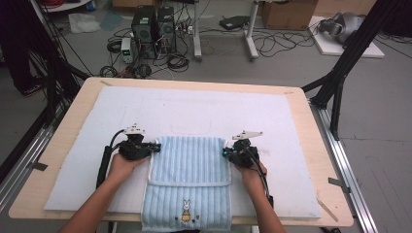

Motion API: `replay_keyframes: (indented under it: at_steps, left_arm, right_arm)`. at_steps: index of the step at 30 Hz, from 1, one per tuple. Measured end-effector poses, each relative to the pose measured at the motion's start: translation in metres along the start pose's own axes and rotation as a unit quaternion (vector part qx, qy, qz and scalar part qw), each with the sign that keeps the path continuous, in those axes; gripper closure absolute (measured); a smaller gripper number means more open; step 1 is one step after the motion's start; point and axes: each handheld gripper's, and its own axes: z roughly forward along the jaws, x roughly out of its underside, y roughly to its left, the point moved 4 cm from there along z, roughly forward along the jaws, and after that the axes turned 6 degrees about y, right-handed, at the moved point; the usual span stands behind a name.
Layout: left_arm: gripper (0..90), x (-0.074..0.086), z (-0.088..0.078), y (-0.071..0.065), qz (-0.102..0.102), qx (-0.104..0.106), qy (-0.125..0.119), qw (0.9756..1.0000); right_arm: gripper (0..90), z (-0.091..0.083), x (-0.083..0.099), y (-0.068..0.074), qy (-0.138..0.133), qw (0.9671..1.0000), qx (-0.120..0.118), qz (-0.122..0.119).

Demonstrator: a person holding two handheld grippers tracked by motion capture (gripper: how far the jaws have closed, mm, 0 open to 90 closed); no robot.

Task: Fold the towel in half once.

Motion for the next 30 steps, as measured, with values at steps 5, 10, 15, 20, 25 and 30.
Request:
replay_keyframes:
  at_steps: [5, 10, 15, 20, 25, 30]
  left_arm:
    - [85.4, -0.004, 0.004, 0.010, -0.035, 0.006, -0.008, 0.9994]
    - [85.3, -0.022, 0.006, 0.017, -0.025, -0.009, -0.016, 0.9995]
    - [85.2, -0.040, 0.016, 0.025, -0.019, -0.018, -0.025, 0.9994]
    - [85.1, -0.051, 0.023, 0.032, -0.006, -0.029, -0.062, 0.9977]
    - [84.9, -0.053, 0.030, 0.040, -0.011, -0.033, -0.062, 0.9975]
    - [84.7, -0.057, 0.036, 0.044, -0.016, -0.029, -0.064, 0.9974]
  right_arm:
    - [86.0, 0.002, -0.008, -0.007, -0.012, 0.9998, 0.001, 0.017]
    - [86.0, 0.008, -0.022, -0.012, -0.021, 0.9995, 0.013, 0.019]
    - [85.9, 0.013, -0.036, -0.023, -0.039, 0.9984, 0.032, 0.026]
    - [85.9, 0.019, -0.051, -0.035, -0.054, 0.9969, 0.044, 0.037]
    - [85.8, 0.026, -0.062, -0.042, -0.057, 0.9960, 0.054, 0.041]
    - [85.7, 0.034, -0.061, -0.047, -0.055, 0.9953, 0.062, 0.049]
